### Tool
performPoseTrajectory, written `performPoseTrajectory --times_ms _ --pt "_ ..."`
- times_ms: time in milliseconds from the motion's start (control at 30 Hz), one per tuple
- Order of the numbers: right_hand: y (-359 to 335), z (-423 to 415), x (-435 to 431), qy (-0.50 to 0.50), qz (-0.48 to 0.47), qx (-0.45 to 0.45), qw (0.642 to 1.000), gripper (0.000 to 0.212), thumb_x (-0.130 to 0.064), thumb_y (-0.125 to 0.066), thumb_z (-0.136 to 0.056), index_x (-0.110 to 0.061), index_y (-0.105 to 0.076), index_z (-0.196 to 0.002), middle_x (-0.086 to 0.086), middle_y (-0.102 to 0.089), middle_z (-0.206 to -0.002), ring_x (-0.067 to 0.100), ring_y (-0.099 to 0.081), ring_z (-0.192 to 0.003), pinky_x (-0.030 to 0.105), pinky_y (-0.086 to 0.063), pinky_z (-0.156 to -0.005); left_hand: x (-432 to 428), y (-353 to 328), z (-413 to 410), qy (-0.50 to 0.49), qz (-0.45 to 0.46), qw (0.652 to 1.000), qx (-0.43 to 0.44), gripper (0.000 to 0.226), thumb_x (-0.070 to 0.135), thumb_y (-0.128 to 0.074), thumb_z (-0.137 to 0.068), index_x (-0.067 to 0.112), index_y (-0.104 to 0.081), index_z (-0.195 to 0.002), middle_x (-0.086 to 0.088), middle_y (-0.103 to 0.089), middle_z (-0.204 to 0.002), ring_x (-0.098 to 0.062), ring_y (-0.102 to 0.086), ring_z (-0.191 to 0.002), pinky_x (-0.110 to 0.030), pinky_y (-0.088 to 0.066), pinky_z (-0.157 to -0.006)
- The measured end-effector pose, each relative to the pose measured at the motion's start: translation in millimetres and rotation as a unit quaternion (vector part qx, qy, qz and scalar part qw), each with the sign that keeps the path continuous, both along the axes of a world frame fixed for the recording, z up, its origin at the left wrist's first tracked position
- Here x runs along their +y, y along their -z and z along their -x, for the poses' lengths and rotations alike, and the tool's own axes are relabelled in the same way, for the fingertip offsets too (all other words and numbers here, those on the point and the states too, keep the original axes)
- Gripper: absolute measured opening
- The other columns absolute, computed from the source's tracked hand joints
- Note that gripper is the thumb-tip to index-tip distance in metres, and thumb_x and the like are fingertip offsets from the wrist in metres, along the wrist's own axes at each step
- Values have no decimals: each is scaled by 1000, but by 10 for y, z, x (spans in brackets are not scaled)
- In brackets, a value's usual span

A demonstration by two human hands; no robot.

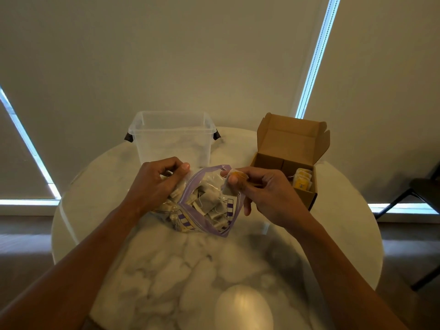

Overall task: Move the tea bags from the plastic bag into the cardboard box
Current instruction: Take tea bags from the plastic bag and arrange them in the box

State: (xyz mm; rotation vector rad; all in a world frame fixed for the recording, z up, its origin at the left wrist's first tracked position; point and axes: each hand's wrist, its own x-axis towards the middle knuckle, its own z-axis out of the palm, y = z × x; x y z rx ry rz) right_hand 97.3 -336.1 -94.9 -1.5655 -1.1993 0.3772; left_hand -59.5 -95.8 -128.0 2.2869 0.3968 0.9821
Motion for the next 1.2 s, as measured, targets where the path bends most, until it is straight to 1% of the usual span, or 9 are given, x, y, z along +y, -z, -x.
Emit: performPoseTrajectory --times_ms 100,200,300,400,533,800,967,1100,1200 --pt "-11 39 6 -9 9 -12 1000 27 -45 -60 -102 -38 -79 -120 -20 -73 -103 25 -65 -74 26 -55 -64 -1 2 1 0 -2 1000 -1 28 32 -64 -112 21 -78 -89 5 -76 -84 -15 -70 -85 -16 -52 -81" --pt "-3 46 24 11 3 -30 999 26 -55 -67 -92 -52 -77 -116 -14 -69 -105 33 -63 -94 49 -61 -77 0 11 -1 1 -3 1000 -2 28 32 -64 -111 21 -78 -89 5 -76 -83 -15 -70 -83 -14 -51 -80" --pt "23 52 14 27 -3 -22 999 20 -46 -79 -89 -41 -81 -108 -15 -75 -101 38 -61 -77 40 -55 -60 7 18 -5 1 -8 1000 -3 27 33 -64 -111 21 -79 -92 6 -77 -85 -13 -70 -83 -18 -53 -81" --pt "27 68 5 29 -7 2 1000 23 -39 -87 -83 -27 -82 -102 -11 -78 -98 29 -68 -69 25 -54 -53 36 34 -2 6 -14 1000 -2 30 39 -63 -112 23 -79 -93 6 -77 -86 -14 -71 -83 -29 -56 -83" --pt "20 73 -2 21 -20 34 999 30 -33 -86 -80 -17 -80 -105 -3 -80 -89 22 -78 -71 28 -58 -52 43 42 8 6 -9 1000 -1 39 48 -58 -108 20 -78 -91 2 -77 -85 -18 -72 -83 -39 -59 -85" --pt "-3 92 4 -20 4 47 999 22 -30 -73 -97 -22 -82 -115 -7 -81 -106 23 -77 -73 27 -54 -49 39 46 3 6 -6 1000 -3 36 47 -59 -109 22 -78 -91 4 -77 -85 -17 -72 -83 -38 -58 -84" --pt "12 100 23 52 -15 71 996 23 -42 -83 -86 -26 -85 -102 -7 -76 -76 18 -52 -52 25 -45 -53 40 44 4 2 -4 1000 -1 36 47 -60 -108 22 -78 -90 3 -77 -85 -17 -71 -83 -39 -59 -85" --pt "-1 68 -15 93 -8 87 992 27 -49 -85 -79 -30 -84 -98 -6 -80 -84 20 -50 -53 27 -44 -51 31 33 6 4 -2 1000 0 36 47 -59 -108 22 -78 -91 6 -77 -85 -17 -72 -83 -38 -58 -83" --pt "-42 75 -64 80 -27 106 991 23 -41 -87 -82 -26 -84 -99 -3 -79 -81 15 -52 -52 22 -42 -47 30 45 -9 8 -5 1000 -3 33 45 -61 -109 23 -78 -91 6 -77 -85 -16 -71 -82 -37 -58 -83"
